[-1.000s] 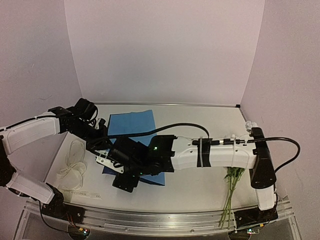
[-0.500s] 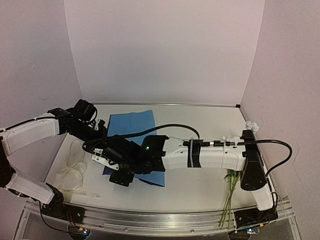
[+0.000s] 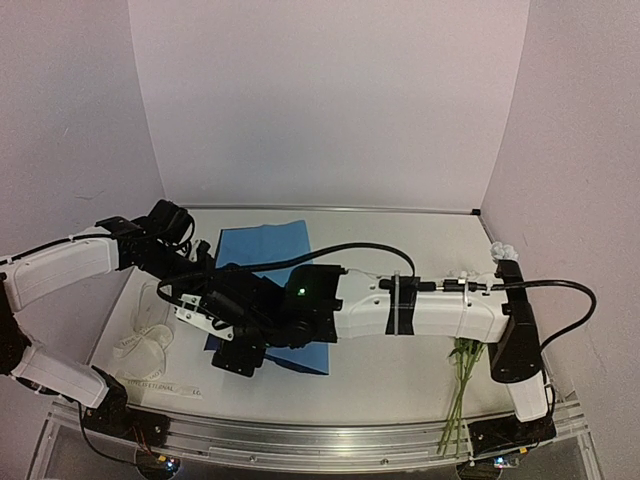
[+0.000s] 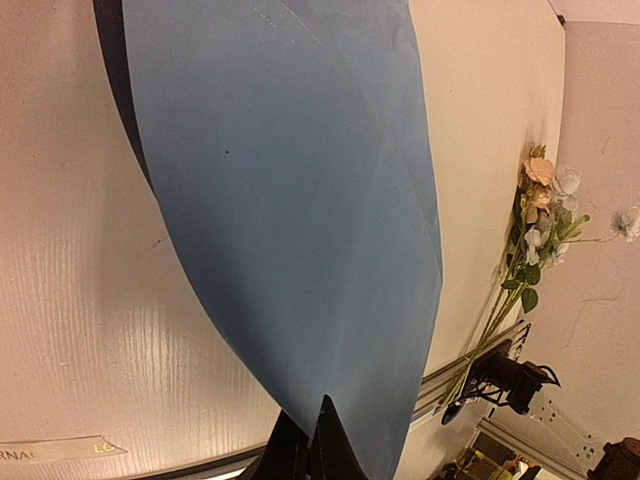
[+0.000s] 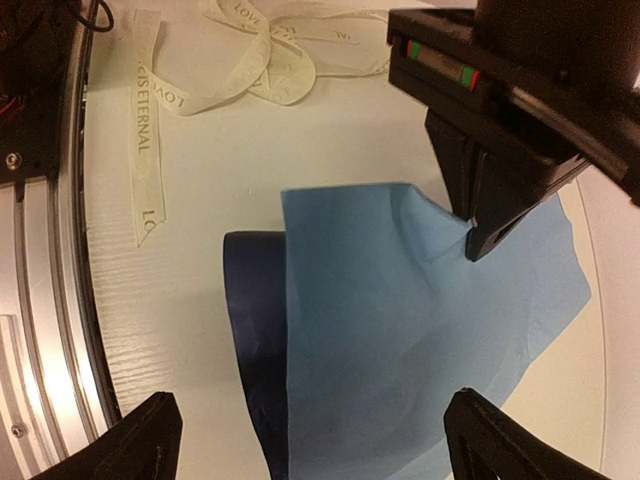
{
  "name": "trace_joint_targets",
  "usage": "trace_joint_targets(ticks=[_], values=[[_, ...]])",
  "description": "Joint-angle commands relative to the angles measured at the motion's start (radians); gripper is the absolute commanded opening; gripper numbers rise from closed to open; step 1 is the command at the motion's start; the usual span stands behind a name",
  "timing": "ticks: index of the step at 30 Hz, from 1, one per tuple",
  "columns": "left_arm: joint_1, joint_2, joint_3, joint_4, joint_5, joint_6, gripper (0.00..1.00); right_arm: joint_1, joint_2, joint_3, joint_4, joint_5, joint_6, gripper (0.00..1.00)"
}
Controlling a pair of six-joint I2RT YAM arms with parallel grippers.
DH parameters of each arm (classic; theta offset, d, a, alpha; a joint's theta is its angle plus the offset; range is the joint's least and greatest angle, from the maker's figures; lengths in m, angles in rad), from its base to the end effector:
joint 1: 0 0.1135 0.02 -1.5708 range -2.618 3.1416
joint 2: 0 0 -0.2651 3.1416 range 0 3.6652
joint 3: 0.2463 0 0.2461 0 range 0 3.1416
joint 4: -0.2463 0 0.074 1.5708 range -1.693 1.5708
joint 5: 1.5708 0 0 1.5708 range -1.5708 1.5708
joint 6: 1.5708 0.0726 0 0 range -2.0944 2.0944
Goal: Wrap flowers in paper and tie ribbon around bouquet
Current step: Pass from the left arm to the right
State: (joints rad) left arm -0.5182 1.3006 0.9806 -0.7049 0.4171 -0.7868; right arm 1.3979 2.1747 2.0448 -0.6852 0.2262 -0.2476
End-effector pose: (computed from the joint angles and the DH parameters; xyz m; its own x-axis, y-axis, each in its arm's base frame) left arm 0.2179 -0.1581 0.2309 -0.9743 -0.1897 -0.1214 -0.0769 0.7870 -0.6121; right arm 0.1045 0.5038 0.2549 0.1074 -0.7733 -0.6249 -0.9357 0.1337 -0.3263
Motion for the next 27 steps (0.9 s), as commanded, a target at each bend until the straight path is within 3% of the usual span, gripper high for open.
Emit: trace_joint_targets(ticks=[1, 6, 16, 19, 23, 27], values=[[-0.003, -0.018, -0.006, 0.024, 0.006, -0.003, 0.00, 0.003, 0.035, 0.110, 0.005, 0.072, -0.027, 0.88], [-0.003, -0.021, -0.004, 0.024, 0.010, -0.006, 0.00, 0.000, 0.089, 0.181, -0.005, 0.113, -0.064, 0.82], [-0.003, -0.030, -0.001, 0.011, 0.013, -0.004, 0.00, 0.000, 0.125, 0.209, -0.023, 0.083, -0.063, 0.89], [-0.003, -0.034, -0.003, 0.008, 0.012, -0.004, 0.00, 0.000, 0.153, 0.242, -0.026, 0.106, -0.075, 0.87], [-0.003, -0.040, -0.007, 0.005, 0.012, -0.006, 0.00, -0.011, 0.180, 0.273, -0.031, 0.135, -0.079, 0.75], [-0.003, -0.050, -0.023, 0.007, 0.010, -0.010, 0.00, -0.021, 0.171, 0.274, -0.032, 0.144, -0.057, 0.48]])
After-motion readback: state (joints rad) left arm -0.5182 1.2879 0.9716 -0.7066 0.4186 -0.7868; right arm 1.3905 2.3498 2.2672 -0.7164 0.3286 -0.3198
